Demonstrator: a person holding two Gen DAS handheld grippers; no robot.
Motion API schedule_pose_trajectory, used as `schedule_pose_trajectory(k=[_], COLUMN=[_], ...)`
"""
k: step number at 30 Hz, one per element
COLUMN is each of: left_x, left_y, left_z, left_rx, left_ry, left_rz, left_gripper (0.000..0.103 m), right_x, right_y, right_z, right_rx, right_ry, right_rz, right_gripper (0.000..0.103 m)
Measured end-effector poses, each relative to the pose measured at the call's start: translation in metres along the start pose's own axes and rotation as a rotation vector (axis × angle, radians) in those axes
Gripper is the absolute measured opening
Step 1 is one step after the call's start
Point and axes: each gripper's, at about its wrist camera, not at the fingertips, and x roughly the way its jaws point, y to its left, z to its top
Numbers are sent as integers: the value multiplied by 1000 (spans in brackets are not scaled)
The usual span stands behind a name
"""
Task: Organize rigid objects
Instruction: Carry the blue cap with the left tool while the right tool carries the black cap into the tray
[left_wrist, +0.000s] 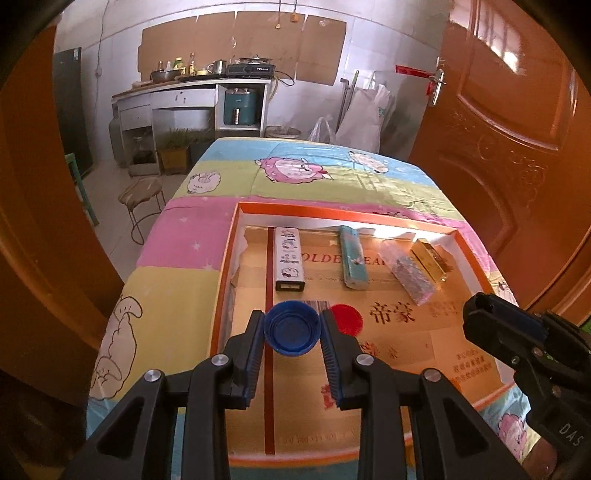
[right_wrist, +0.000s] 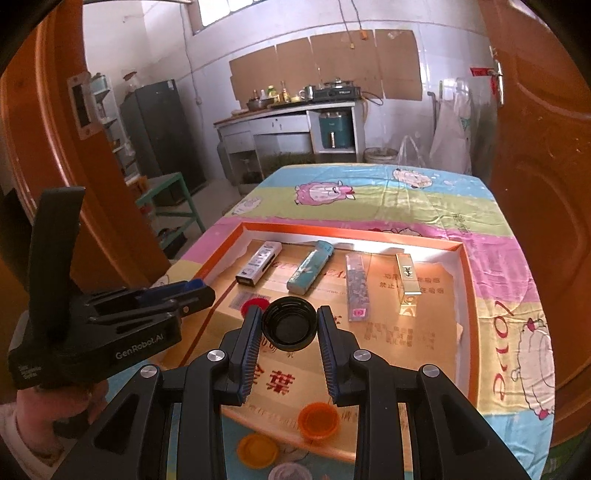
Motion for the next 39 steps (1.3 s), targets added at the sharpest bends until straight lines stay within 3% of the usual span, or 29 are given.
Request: schedule_pose_trajectory(k=[20,39], left_x=[34,42], left_y=[11,14], left_z=[6,6], left_rx=[-16,-12], left_ry=[42,45], left_rz=[11,20], left_gripper=[30,30], right_x=[58,73], right_y=[-10,-11], right_z=[5,3], right_rx=[-10,-8], right_ry=[76,102], right_rz=[2,-6], right_gripper=[31,31])
